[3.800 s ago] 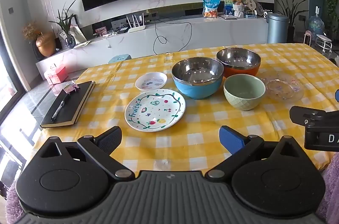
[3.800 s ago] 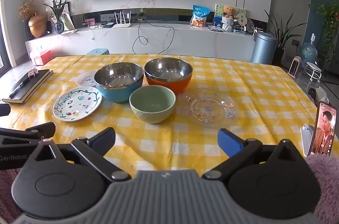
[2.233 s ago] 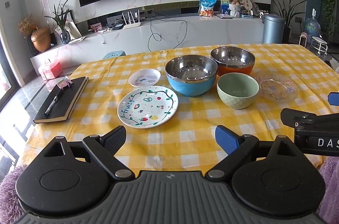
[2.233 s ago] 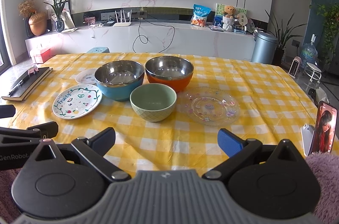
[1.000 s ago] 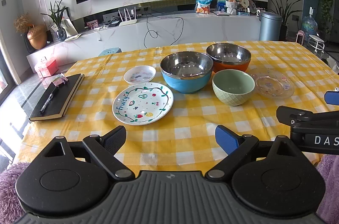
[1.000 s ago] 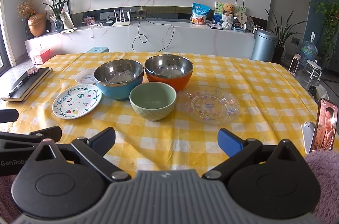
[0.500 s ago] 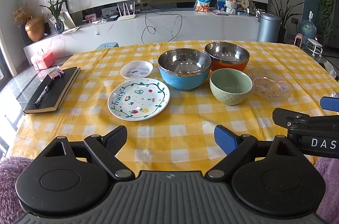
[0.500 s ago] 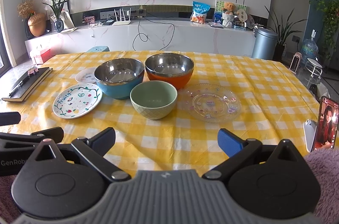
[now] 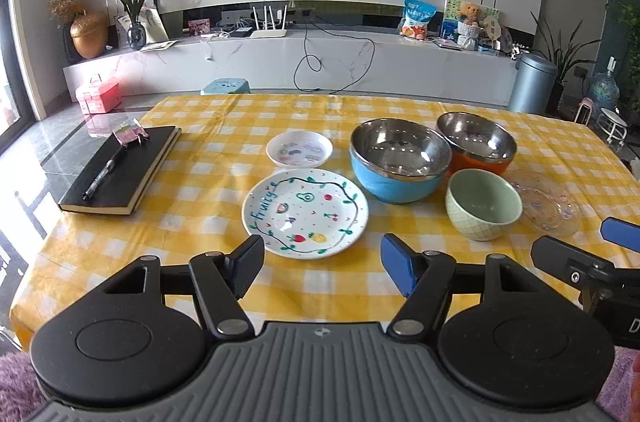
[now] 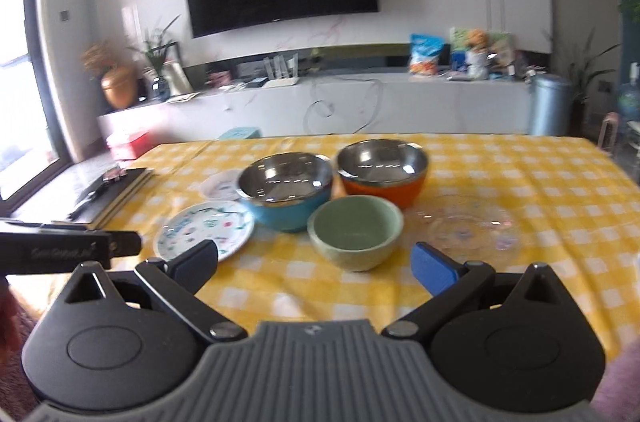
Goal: Organize plates and bowls
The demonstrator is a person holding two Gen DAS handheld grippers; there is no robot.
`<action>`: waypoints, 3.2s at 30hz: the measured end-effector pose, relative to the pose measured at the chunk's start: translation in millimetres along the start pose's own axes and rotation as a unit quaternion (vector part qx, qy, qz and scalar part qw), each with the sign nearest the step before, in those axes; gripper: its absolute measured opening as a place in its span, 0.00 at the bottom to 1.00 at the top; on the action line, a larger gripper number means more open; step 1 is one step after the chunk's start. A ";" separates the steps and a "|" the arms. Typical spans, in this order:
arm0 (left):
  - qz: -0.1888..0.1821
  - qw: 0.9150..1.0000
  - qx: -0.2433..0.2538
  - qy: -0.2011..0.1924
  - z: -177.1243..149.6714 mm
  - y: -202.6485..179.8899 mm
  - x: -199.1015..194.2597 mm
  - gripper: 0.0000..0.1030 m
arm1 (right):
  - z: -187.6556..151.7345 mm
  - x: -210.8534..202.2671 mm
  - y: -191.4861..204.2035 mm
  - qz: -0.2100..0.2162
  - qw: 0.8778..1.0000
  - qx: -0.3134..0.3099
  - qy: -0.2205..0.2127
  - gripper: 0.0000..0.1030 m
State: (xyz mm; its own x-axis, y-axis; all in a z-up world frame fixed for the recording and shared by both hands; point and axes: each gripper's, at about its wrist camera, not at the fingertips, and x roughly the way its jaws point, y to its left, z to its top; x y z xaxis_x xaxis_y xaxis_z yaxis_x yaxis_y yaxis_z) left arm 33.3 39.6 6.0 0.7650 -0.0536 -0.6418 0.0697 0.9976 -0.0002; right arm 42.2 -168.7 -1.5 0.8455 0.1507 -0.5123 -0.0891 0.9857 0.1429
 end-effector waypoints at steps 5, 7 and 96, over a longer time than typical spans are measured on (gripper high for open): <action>0.027 1.000 -0.002 -0.004 19.8 15.8 13.0 0.72 | 8.8 34.2 18.4 0.022 0.999 -0.015 0.033 0.94; 0.027 1.000 -0.014 0.002 28.0 25.1 20.8 0.67 | 12.5 50.6 23.5 0.022 0.999 -0.008 0.045 0.81; -0.025 0.993 -0.103 0.047 -32.4 23.1 63.8 0.21 | -37.8 118.4 0.2 0.067 0.973 0.171 0.139 0.09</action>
State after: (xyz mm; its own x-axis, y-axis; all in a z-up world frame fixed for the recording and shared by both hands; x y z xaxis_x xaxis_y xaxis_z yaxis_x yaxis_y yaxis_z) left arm 63.0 60.7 -59.7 0.6995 -0.1078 -0.7064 -0.0340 0.9824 -0.1836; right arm 122.4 -147.9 -94.1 0.6587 0.3383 -0.6720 0.0307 0.8803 0.4733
